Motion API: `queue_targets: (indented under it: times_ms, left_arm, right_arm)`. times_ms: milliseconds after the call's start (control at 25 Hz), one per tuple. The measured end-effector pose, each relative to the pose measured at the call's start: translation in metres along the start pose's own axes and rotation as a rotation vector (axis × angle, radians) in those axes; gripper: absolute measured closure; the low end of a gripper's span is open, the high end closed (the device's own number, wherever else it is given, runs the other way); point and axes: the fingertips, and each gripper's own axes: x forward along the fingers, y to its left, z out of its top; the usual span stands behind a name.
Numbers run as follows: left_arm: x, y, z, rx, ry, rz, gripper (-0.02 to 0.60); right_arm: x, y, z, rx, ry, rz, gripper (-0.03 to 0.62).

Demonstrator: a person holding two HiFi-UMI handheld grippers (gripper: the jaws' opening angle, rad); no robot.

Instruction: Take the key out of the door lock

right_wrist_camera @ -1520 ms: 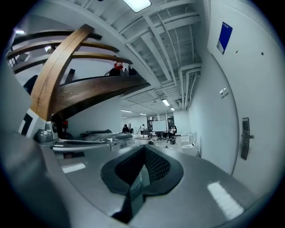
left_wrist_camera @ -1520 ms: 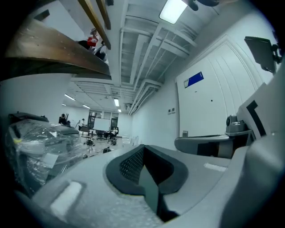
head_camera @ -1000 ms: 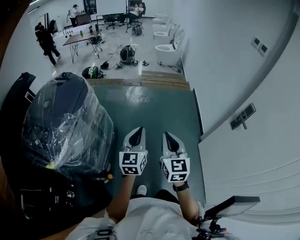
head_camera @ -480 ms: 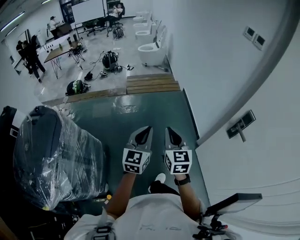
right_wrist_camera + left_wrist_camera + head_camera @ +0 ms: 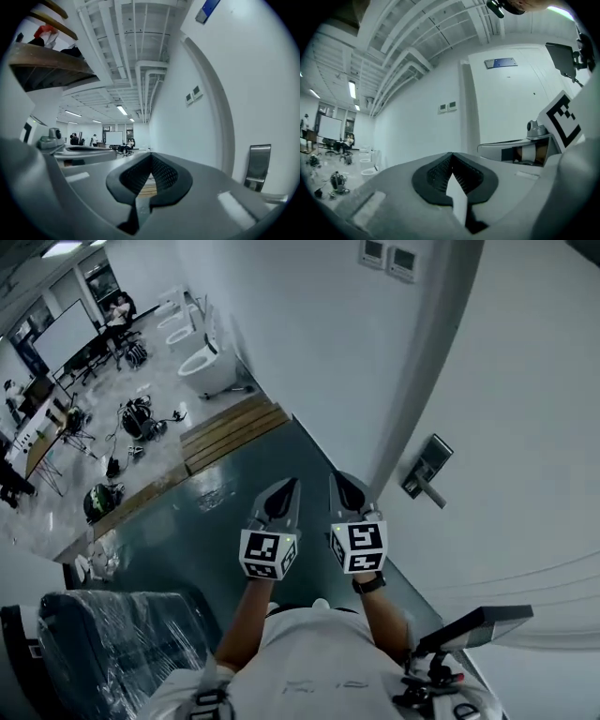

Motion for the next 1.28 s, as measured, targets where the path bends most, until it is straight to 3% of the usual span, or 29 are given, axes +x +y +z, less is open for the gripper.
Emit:
queue_targets:
  times_ms: [120,320,480,640,800,1000,1160,1280]
  left_arm:
    - [0.061,-0.049,0.001,-0.008,-0.004,-0.18,0.583]
    - [0.116,-0.132,-0.01,0.012,0.013,-0.441,0.581]
    - [0.155,-0.186,-0.011,-0.013,-0.002,-0.639,0.581]
    - [0.19,-0.212,0.002,-0.006,-0.036,-0.8,0.581]
    - [0.218,-0.225,0.02,-0.044,-0.076,-0.927,0.581]
    - [0.232,-0.224,0.029,-0.068,-0.083,-1.05,0.581]
    - [0.24,-0.213,0.022,-0.056,-0.079,-1.09,0.581]
    - [0.247,-0.212,0.01,-0.076,-0.038,-1.108,0.581]
  right_arm:
    - [-0.016,-0.048,0.001,-0.011,-0.028,-0.071,0.594]
    - [-0.054,-0.133,-0.013,-0.165,0.058,-0.386,0.591]
    - [-0.078,-0.185,-0.02,-0.067,0.062,-0.506,0.591]
    - [-0.089,-0.215,-0.017,-0.035,0.037,-0.655,0.591]
    - [-0.099,-0.241,0.004,-0.031,-0.017,-0.815,0.59]
    - [-0.097,-0.259,0.004,-0.021,0.003,-0.979,0.589]
    - [-0.084,-0.244,0.002,-0.098,0.069,-1.031,0.589]
    - [-0.078,-0.235,-0.012,-0.053,0.085,-1.041,0.589]
